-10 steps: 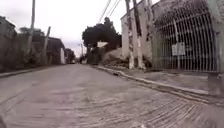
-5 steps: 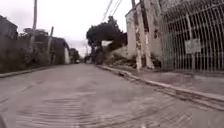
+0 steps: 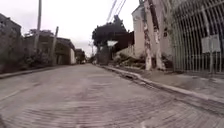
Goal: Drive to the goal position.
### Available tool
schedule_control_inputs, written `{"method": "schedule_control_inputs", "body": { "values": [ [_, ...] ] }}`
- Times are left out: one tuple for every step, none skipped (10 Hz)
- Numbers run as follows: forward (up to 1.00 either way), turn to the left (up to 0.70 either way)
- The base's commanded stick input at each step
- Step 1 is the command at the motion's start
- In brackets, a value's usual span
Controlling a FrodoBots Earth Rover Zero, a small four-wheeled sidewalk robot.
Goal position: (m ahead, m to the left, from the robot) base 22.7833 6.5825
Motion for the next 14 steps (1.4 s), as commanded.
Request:
{"method": "schedule_control_inputs", "body": {
  "values": [
    [1.0, 0.18],
    [1.0, 0.27],
    [1.0, 0.18],
    [1.0, 0.0],
    [1.0, 0.0],
    [1.0, 0.0],
    [1.0, 0.07],
    [1.0, 0.26],
    [1.0, 0.2],
    [1.0, 0.01],
    [1.0, 0.0],
    [1.0, 0.0],
    [1.0, 0.0],
    [1.0, 0.0]
  ]
}}
